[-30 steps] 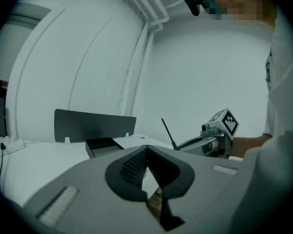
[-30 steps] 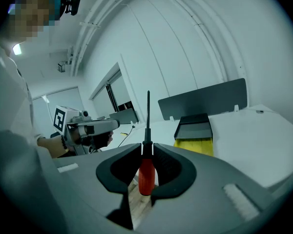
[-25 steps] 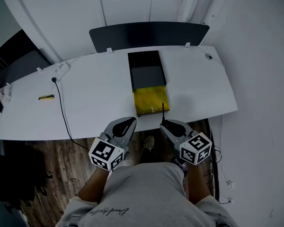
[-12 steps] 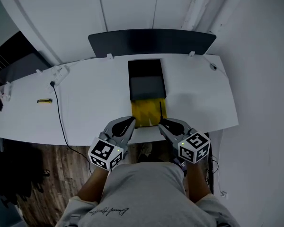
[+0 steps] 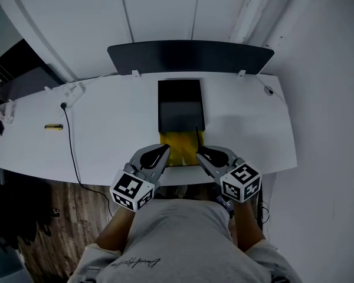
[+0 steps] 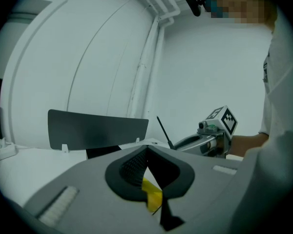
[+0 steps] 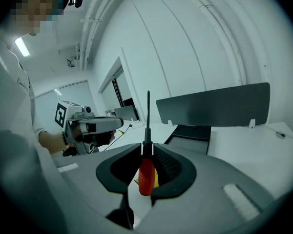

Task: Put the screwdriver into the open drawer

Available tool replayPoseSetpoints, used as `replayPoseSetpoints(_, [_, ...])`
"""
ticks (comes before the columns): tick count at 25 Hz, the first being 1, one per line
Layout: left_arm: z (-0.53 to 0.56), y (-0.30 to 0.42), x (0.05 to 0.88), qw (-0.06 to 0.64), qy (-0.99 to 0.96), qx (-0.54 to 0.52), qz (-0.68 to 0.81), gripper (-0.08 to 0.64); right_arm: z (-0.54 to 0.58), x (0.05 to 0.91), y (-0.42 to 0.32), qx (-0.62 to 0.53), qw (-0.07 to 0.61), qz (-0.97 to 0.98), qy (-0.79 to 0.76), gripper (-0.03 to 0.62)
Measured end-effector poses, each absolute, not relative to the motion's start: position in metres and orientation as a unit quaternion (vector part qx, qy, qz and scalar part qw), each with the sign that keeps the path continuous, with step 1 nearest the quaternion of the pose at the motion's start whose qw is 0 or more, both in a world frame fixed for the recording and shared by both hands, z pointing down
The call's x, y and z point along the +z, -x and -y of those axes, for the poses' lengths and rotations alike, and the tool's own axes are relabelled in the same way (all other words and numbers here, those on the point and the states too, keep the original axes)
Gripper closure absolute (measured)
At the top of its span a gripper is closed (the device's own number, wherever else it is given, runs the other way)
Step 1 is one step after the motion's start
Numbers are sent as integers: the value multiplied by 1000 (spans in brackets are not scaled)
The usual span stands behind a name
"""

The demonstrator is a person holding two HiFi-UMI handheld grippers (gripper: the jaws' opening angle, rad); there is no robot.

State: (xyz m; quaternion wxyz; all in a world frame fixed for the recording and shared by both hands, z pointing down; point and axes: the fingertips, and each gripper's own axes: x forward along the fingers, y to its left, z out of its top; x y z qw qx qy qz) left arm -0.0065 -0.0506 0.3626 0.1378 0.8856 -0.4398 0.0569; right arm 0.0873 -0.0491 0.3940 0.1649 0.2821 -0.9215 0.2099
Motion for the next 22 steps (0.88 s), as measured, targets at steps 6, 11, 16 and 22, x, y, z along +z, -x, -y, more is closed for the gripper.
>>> replayPoseSetpoints(6, [53, 9, 369, 150, -881, 67, 444, 560, 52, 401, -84, 210, 176, 922, -274, 499])
replayPoseSetpoints(11, [57, 12, 370, 153, -881, 75, 442, 560, 52, 408, -78, 210, 191, 919, -272, 499])
replayPoseSetpoints(16, [64, 18, 369, 155, -884, 75, 435, 560, 55, 409, -71, 210, 204, 915, -277, 499])
replayPoseSetpoints(22, [71, 27, 373, 165, -887, 81, 423, 560, 63, 413, -65, 210, 219, 908, -290, 499])
